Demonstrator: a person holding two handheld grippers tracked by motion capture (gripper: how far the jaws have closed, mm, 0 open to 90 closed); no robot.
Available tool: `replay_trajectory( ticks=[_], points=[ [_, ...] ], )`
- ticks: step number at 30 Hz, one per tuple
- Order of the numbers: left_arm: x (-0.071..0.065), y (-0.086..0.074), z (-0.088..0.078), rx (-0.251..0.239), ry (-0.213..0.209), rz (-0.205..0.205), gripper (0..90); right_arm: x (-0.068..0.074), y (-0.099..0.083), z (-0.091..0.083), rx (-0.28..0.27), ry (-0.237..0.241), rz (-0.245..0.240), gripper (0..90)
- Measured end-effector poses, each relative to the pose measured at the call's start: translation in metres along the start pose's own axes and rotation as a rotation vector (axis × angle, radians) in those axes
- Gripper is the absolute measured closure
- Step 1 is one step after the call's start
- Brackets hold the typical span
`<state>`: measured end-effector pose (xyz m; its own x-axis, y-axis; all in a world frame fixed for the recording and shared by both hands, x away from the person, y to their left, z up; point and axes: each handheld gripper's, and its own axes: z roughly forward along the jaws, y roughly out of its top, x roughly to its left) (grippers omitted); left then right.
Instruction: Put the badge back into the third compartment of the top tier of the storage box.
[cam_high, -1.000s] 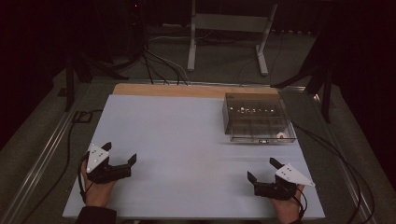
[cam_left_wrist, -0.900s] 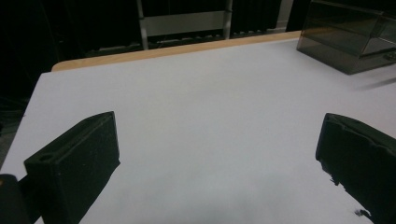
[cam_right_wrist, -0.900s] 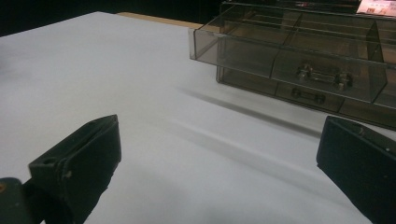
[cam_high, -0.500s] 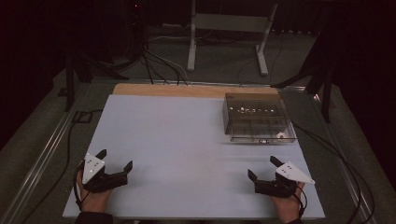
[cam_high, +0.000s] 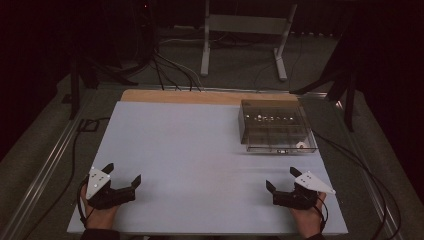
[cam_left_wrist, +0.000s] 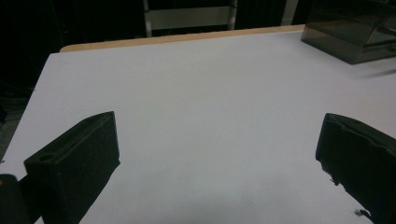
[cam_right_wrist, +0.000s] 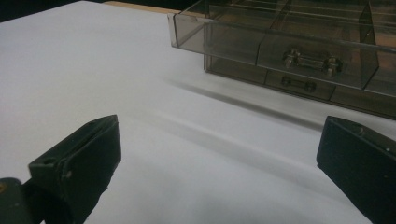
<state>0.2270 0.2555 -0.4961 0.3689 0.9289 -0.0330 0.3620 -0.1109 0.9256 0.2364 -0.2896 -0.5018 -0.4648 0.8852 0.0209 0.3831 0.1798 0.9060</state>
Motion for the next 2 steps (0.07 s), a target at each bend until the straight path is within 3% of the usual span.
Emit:
replay_trajectory(
  ticks=[2],
  points=[
    [0.0003, -0.0003, 0.0011, 0.009, 0.002, -0.001, 0.5, 0.0, -0.0006, 0.0013, 0.01, 0.0, -0.001, 0.0]
  ],
)
